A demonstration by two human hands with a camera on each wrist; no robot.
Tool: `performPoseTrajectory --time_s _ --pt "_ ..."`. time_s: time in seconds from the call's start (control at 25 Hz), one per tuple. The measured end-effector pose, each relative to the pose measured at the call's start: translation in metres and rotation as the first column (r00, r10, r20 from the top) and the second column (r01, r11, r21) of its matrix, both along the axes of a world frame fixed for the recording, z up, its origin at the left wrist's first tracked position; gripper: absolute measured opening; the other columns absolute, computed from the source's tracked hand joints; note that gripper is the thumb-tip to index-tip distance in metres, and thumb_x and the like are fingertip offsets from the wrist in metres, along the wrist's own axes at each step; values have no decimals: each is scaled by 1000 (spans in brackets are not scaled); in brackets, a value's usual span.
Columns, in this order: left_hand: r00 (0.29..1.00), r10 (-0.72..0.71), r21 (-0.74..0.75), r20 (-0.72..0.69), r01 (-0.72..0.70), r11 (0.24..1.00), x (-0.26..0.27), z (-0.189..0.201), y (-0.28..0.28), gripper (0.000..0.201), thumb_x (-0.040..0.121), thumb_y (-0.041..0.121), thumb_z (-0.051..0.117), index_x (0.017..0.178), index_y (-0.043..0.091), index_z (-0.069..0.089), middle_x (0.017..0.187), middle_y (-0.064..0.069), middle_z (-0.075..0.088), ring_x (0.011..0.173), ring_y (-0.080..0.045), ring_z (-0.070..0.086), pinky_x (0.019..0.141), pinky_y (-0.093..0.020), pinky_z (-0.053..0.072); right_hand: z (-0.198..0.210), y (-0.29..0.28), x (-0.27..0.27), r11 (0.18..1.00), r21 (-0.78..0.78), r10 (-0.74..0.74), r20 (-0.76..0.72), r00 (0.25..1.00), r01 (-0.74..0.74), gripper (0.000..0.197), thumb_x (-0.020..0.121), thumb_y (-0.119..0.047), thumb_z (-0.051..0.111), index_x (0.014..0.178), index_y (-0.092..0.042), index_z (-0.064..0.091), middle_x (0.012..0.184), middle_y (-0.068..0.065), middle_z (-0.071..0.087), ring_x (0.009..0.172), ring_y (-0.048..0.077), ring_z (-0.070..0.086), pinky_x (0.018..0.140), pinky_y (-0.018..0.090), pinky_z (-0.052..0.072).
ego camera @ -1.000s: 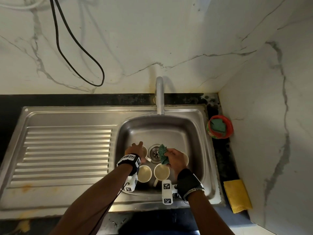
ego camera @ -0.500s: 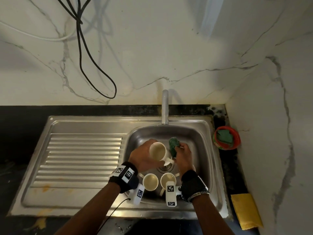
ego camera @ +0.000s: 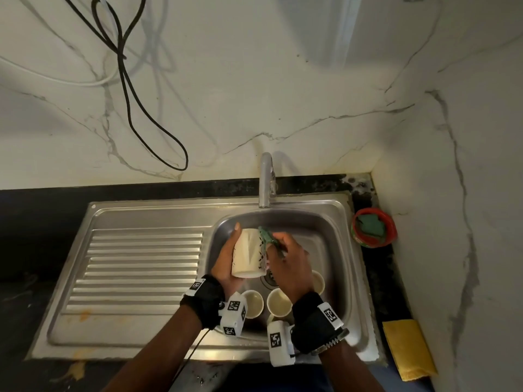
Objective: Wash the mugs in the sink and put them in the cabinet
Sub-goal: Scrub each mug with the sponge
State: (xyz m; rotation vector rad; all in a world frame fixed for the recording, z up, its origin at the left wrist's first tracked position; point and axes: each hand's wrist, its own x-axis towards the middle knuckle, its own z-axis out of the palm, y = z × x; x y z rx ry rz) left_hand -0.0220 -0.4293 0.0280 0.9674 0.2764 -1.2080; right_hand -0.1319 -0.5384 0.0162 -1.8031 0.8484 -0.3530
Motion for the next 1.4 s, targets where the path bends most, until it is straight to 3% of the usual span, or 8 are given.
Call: performPoseTrajectory --time_s 0.24,0.44,0.64,0.76,0.96,1.04,1.28,1.4 --pt "996 58 -9 -72 -59 998 11 -8 -13 72 95 63 60 130 0 62 114 -22 67 104 -31 67 94 -45 57 10 21 -16 891 -439 166 83 983 -113 27 96 -28 60 119 -20 73 132 -5 72 113 10 70 94 28 58" --pt "999 11 -17 -31 -11 1000 4 -15 -8 68 104 52 54 148 1 49 143 -25 55 134 -37 52 120 -49 35 16 0 -3 897 -427 138 28 990 -113 41 100 -19 55 139 -22 63 129 0 73 104 17 71 85 30 56" --pt "999 -33 55 -26 34 998 16 -6 -2 67 98 53 58 141 1 59 125 -21 65 112 -31 65 100 -44 50 18 23 -17 836 -476 297 -24 955 -272 52 97 -24 43 147 -19 58 155 4 54 136 16 57 108 30 51" --pt "994 -70 17 -81 72 997 19 -10 6 55 98 51 57 134 9 64 116 -17 69 100 -28 68 84 -40 57 16 10 -1 922 -332 208 -12 978 -200 57 101 -34 36 154 -18 50 163 2 43 148 15 44 117 39 44" --pt "976 -154 -17 -156 153 988 31 -19 14 66 94 54 65 133 1 60 112 -17 66 105 -29 64 99 -41 50 28 57 -18 812 -461 423 45 905 -357 53 94 -15 48 146 -16 58 161 0 47 153 11 35 120 33 40" --pt "968 -150 -55 -202 142 988 32 -20 17 57 97 53 64 126 4 67 115 -15 70 106 -26 67 99 -39 50 22 41 -7 871 -379 347 27 937 -312 55 95 -10 50 149 -18 54 161 -3 46 153 9 35 120 39 42" --pt "955 -197 -90 -223 181 979 40 -21 18 52 99 51 55 114 6 74 107 -13 73 97 -25 72 86 -37 59 24 60 -6 835 -423 375 -27 927 -351 64 90 -12 52 154 -16 49 167 -1 36 157 9 27 123 35 36" --pt "934 -236 -116 -269 212 970 42 -21 19 53 100 52 51 120 7 71 111 -17 72 94 -29 73 78 -40 63 24 37 1 927 -288 231 -65 971 -240 64 96 -27 44 159 -19 41 170 -4 29 157 7 22 125 40 34"
